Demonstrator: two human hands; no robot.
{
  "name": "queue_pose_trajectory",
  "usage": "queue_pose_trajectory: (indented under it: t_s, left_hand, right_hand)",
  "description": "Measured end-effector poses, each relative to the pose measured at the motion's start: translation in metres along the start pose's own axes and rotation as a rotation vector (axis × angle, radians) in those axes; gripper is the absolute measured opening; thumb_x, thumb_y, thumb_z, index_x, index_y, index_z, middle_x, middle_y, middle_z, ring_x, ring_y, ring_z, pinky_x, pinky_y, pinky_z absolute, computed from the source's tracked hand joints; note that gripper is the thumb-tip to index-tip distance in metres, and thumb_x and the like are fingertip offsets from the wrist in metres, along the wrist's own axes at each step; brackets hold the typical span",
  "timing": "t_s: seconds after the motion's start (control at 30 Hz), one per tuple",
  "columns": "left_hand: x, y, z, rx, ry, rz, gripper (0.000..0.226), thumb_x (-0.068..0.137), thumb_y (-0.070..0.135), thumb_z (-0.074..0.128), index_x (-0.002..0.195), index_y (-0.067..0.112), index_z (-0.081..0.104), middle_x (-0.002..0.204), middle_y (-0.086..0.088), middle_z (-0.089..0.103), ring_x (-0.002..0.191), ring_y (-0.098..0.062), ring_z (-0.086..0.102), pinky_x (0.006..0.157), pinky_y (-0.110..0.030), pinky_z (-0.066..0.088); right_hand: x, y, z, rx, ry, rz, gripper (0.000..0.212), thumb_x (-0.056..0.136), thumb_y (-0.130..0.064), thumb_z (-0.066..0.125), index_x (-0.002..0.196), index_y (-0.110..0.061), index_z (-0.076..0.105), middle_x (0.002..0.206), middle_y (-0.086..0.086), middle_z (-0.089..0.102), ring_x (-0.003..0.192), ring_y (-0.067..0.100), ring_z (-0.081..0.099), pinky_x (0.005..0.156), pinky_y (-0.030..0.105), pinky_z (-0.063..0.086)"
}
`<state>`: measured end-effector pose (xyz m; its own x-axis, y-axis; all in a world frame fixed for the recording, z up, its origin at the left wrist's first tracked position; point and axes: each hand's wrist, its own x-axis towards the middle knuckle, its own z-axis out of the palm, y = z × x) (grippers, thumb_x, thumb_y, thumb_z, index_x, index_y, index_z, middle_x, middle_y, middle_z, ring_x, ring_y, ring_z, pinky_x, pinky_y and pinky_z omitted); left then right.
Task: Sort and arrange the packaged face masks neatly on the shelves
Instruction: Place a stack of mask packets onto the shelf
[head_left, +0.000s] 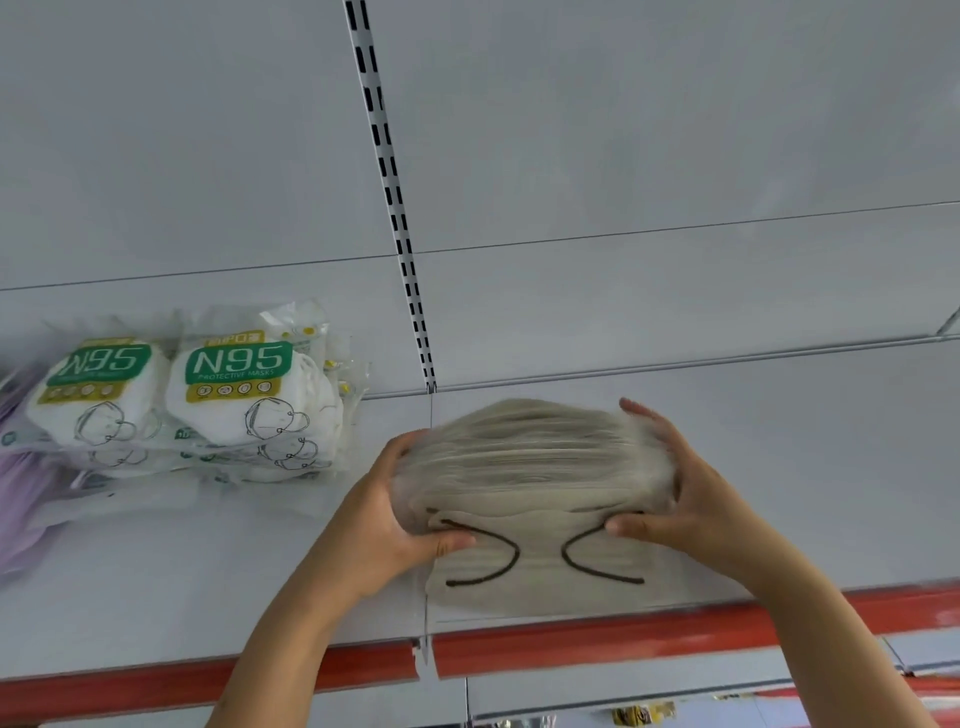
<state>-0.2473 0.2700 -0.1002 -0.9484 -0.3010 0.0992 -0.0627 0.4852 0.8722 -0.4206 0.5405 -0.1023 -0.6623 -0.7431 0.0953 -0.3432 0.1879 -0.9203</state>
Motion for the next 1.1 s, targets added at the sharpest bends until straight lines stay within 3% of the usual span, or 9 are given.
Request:
queue_pose_trajectory:
  t_s: [0.13, 0.2, 0.3, 0.4, 0.57, 0.67, 0.73, 0.87, 1.1]
  left_hand:
    - [0.003, 0.010, -0.002, -0.007, 0.134, 0.079, 0.092, 0.051, 0.040, 0.094, 0.132, 0.037, 0.051, 0.122, 0.027, 0.064, 0.118, 0.004, 0.061, 0.100, -0.014, 0.047]
    - [0.002, 0.009, -0.005, -0.041, 0.110, 0.086, 0.108, 0.052, 0.036, 0.096, 0.145, 0.036, 0.042, 0.132, 0.029, 0.058, 0.129, 0.001, 0.054, 0.107, -0.019, 0.043]
    - [-0.007, 0.002, -0.003, -0.005, -0.022, 0.011, 0.130, 0.048, 0.043, 0.099, 0.151, 0.058, 0.020, 0.141, 0.034, 0.049, 0.138, 0.004, 0.044, 0.114, -0.023, 0.036]
    - [-0.014, -0.005, 0.004, 0.020, -0.100, -0.031, 0.134, 0.051, 0.044, 0.099, 0.150, 0.062, 0.012, 0.139, 0.037, 0.048, 0.134, 0.009, 0.046, 0.112, -0.017, 0.037]
    - [-0.008, 0.008, 0.007, 0.043, 0.081, 0.038, 0.102, 0.058, 0.023, 0.096, 0.142, 0.038, 0.041, 0.125, 0.034, 0.059, 0.116, 0.010, 0.059, 0.095, -0.004, 0.042]
    - [-0.002, 0.009, 0.011, -0.027, 0.054, 0.013, 0.110, 0.061, 0.008, 0.094, 0.149, 0.030, 0.032, 0.127, 0.035, 0.058, 0.122, 0.011, 0.054, 0.098, -0.003, 0.039]
    - [0.000, 0.005, 0.016, -0.040, -0.011, -0.025, 0.111, 0.060, 0.016, 0.095, 0.149, 0.033, 0.030, 0.130, 0.033, 0.057, 0.127, 0.009, 0.052, 0.105, -0.011, 0.043]
    - [0.017, 0.024, 0.026, -0.081, 0.013, -0.084, 0.097, 0.060, 0.031, 0.097, 0.140, 0.038, 0.042, 0.128, 0.021, 0.065, 0.124, 0.000, 0.059, 0.105, -0.026, 0.049]
    - [0.073, 0.086, 0.067, -0.352, -0.070, -0.065, 0.073, 0.064, 0.031, 0.087, 0.130, 0.014, 0.060, 0.120, -0.004, 0.074, 0.115, -0.021, 0.070, 0.094, -0.033, 0.056]
  right_hand:
    - [0.006, -0.012, -0.001, 0.071, 0.191, -0.091, 0.081, 0.046, -0.055, 0.091, 0.118, -0.058, 0.055, 0.115, -0.019, 0.070, 0.109, 0.000, 0.065, 0.090, 0.013, 0.049]
    - [0.008, -0.011, -0.006, 0.079, 0.132, -0.111, 0.098, 0.047, -0.057, 0.091, 0.133, -0.058, 0.044, 0.130, -0.021, 0.062, 0.122, -0.001, 0.058, 0.099, 0.015, 0.044]
    - [0.003, 0.001, -0.009, -0.046, -0.091, -0.037, 0.134, 0.046, -0.068, 0.088, 0.153, -0.050, 0.009, 0.148, -0.034, 0.037, 0.139, -0.012, 0.032, 0.108, 0.006, 0.027]
    - [0.000, 0.016, -0.005, -0.070, -0.113, 0.006, 0.135, 0.048, -0.063, 0.091, 0.154, -0.046, 0.008, 0.139, -0.025, 0.049, 0.130, -0.005, 0.048, 0.104, 0.007, 0.033]
    - [0.007, 0.011, -0.004, -0.042, 0.148, -0.031, 0.091, 0.047, -0.062, 0.087, 0.128, -0.037, 0.056, 0.117, -0.018, 0.067, 0.112, -0.001, 0.062, 0.095, 0.018, 0.047]
    - [0.011, 0.007, -0.009, 0.067, 0.035, 0.002, 0.105, 0.051, -0.062, 0.090, 0.139, -0.026, 0.048, 0.130, -0.007, 0.064, 0.124, 0.009, 0.059, 0.107, 0.036, 0.045]
    - [0.010, 0.009, -0.010, 0.100, -0.047, 0.036, 0.113, 0.053, -0.055, 0.092, 0.147, -0.029, 0.035, 0.136, -0.007, 0.061, 0.130, 0.010, 0.055, 0.110, 0.039, 0.042]
    - [0.014, 0.004, -0.022, 0.143, 0.085, 0.080, 0.087, 0.051, -0.055, 0.091, 0.128, -0.040, 0.052, 0.115, -0.012, 0.072, 0.110, 0.008, 0.067, 0.102, 0.044, 0.051]
    - [0.004, -0.009, -0.092, 0.486, 0.198, 0.054, 0.072, 0.064, -0.038, 0.085, 0.127, -0.019, 0.057, 0.108, 0.003, 0.075, 0.103, 0.021, 0.072, 0.080, 0.028, 0.056]
